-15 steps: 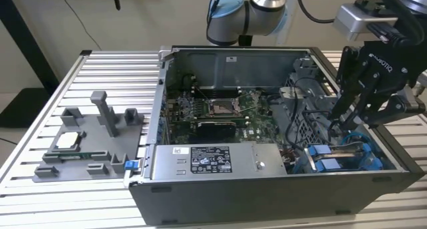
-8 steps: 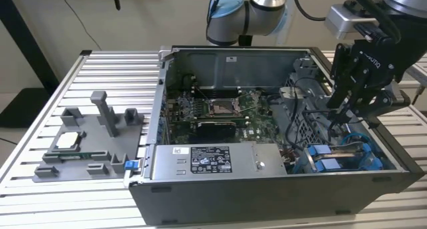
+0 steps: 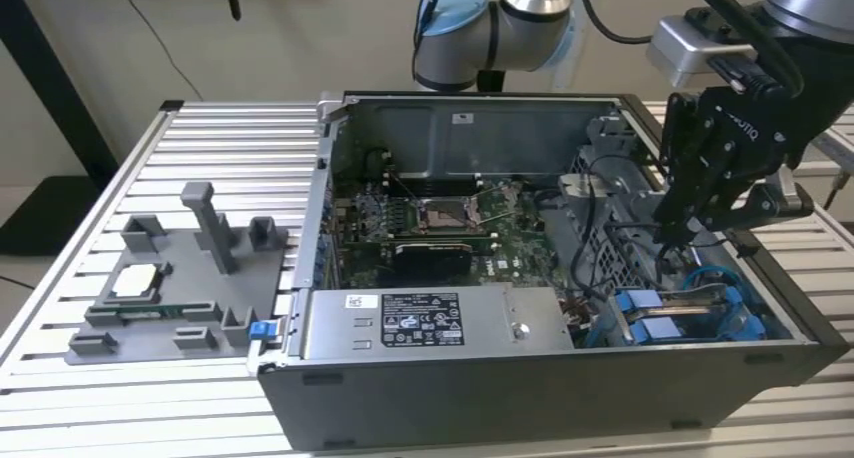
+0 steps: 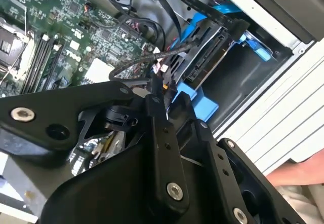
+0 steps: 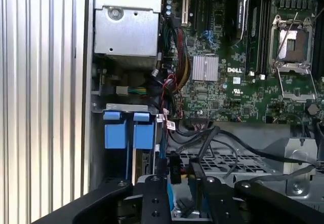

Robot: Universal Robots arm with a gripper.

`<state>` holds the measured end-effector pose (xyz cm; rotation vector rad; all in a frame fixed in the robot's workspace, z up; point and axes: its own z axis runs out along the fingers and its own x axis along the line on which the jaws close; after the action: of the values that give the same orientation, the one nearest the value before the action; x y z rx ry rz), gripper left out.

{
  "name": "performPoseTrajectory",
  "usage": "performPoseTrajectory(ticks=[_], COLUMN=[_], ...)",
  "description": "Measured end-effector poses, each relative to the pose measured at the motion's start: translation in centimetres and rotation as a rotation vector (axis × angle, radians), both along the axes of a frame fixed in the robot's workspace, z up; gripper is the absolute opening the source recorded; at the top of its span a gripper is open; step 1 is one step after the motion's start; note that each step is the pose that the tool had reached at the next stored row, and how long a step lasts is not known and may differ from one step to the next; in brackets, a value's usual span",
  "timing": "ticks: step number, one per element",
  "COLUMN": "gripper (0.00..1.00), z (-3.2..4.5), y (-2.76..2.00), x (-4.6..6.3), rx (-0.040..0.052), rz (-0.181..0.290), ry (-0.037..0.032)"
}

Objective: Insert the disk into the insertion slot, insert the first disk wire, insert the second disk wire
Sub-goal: 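Insert the disk into the insertion slot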

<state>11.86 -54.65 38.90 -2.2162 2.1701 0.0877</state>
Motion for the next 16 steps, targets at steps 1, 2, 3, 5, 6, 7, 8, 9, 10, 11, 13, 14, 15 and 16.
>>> performPoseTrajectory(ticks=[1,2,3,5,6,7,8,9,10,11,13,14,15,16], gripper=[1.0,1.0,1.0,1.0,1.0,1.0,1.0,1.0,1.0,1.0,1.0,1.0,1.0,1.0], z=[0.02,0.05,0.09,0.17,0.2,0.2,0.2,0.2,0.2,0.2,0.15,0.14,0.1,0.06], y=[-0.02,-0.05,-0.08,-0.19,-0.3,-0.41,-0.56,-0.76,-0.99,-1.24,-1.32,-1.32,-1.33,-1.32], x=[0.0,0.0,0.0,0.0,0.0,-0.1,-0.1,-0.1,-0.1,-0.1,-0.5,-0.7,-0.8,-0.8], rx=[0.001,0.0033,0.0068,0.0153,0.0184,0.0202,0.022,0.0243,0.0266,0.0296,0.037,0.0412,0.046,0.0509], rz=[0.0,0.0,0.0,0.0,0.0,0.0,0.0,0.0,0.0,0.0,0.0,0.0,0.0,0.0], ry=[0.0,0.0,0.0001,0.0,0.0,0.0001,0.0,0.0,0.0,0.0,-0.0027,-0.0045,-0.0061,-0.0083])
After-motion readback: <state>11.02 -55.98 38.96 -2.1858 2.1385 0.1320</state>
